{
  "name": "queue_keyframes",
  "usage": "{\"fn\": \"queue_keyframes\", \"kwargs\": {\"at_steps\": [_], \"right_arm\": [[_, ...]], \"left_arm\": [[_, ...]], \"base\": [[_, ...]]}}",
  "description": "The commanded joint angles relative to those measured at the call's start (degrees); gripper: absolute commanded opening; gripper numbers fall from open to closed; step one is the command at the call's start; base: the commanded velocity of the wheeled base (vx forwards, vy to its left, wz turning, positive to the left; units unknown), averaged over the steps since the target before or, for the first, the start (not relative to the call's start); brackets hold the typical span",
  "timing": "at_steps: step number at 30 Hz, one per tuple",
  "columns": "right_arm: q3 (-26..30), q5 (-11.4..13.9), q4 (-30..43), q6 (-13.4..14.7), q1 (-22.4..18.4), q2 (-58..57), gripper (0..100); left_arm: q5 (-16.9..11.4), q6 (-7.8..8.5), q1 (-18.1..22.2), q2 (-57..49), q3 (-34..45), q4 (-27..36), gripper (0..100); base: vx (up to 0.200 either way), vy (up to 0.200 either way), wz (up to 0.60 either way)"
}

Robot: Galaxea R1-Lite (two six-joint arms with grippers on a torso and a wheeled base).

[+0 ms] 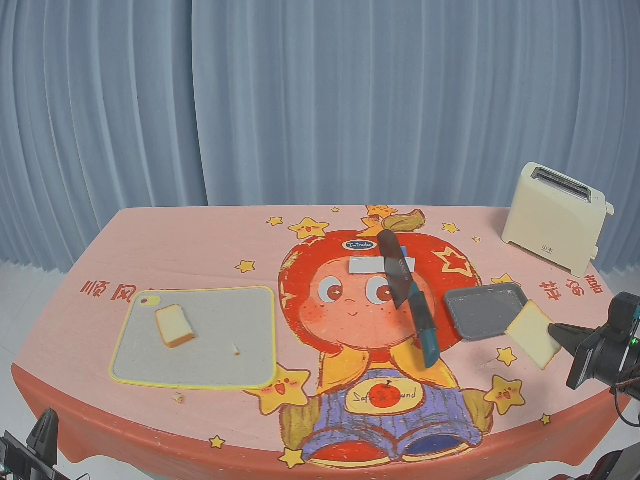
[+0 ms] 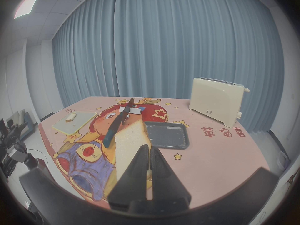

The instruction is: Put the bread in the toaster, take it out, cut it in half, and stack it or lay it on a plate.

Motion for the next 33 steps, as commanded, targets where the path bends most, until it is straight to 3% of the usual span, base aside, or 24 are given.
{"fn": "queue_keyframes", "kwargs": {"at_steps": [1, 24, 33], "right_arm": [[0.1, 0.0, 0.0, 0.0, 0.0, 0.2, 0], [-0.6, -0.8, -0.2, 0.5, 0.0, 1.0, 0], [-8.8, -0.1, -0.1, 0.6, -0.1, 6.8, 0]], "left_arm": [[0.0, 0.0, 0.0, 0.1, 1.0, 0.0, 0], [0.0, -0.09, 0.1, 0.1, 1.0, 0.0, 0], [0.0, -0.09, 0.1, 0.1, 1.0, 0.0, 0]], "base": [[0.0, -0.2, 0.0], [0.0, 0.0, 0.0], [0.0, 0.0, 0.0]]}}
